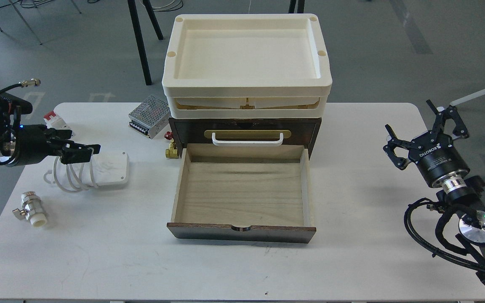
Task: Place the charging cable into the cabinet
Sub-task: 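Close the left gripper on the white adapter and its coiled cable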
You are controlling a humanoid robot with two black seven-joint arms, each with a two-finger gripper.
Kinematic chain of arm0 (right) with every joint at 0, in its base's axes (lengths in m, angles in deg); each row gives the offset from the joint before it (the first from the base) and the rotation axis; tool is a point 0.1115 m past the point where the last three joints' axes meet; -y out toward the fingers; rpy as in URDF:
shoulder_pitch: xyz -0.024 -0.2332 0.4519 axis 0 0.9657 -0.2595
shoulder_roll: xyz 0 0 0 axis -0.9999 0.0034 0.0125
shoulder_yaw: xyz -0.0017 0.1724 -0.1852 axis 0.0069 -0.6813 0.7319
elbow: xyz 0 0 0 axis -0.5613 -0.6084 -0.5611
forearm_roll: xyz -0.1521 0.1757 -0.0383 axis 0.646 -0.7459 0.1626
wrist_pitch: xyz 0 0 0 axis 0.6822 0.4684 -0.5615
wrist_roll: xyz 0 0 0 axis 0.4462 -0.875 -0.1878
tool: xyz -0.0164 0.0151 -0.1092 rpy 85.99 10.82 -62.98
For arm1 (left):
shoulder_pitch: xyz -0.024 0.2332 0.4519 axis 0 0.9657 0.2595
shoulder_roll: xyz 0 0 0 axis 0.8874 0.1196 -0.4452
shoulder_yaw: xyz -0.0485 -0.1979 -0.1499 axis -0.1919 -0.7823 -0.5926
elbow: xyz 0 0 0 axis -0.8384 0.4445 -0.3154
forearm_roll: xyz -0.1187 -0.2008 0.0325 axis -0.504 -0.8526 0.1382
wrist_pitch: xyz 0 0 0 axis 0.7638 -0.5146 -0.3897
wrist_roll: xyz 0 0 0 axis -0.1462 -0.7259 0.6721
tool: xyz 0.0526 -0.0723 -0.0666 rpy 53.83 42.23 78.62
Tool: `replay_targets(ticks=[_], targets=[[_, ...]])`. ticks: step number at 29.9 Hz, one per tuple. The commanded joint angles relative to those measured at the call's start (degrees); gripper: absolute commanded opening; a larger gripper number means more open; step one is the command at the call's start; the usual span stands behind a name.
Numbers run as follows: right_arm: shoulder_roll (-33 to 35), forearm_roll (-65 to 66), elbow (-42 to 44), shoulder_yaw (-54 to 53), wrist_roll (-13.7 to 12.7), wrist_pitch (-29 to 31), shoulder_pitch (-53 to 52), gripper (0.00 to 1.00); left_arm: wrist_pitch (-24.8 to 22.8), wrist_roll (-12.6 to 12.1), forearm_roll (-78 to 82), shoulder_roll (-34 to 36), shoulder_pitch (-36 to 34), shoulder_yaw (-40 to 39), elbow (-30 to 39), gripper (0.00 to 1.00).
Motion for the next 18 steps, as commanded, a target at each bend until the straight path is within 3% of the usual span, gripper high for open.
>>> replay_targets(ticks=[1,18], targets=[[0.0,0.0,0.0,0.0,0.0,0.0,0.0,0.99,1.3,0.0,-4.7,-2.1,2.4,0.1,-4.9,0.97],[0.0,0.0,0.0,0.1,0.0,0.0,0.0,0.99,8.0,0.0,-11.3,-12.6,7.1,0.1,-22.2,0.97]])
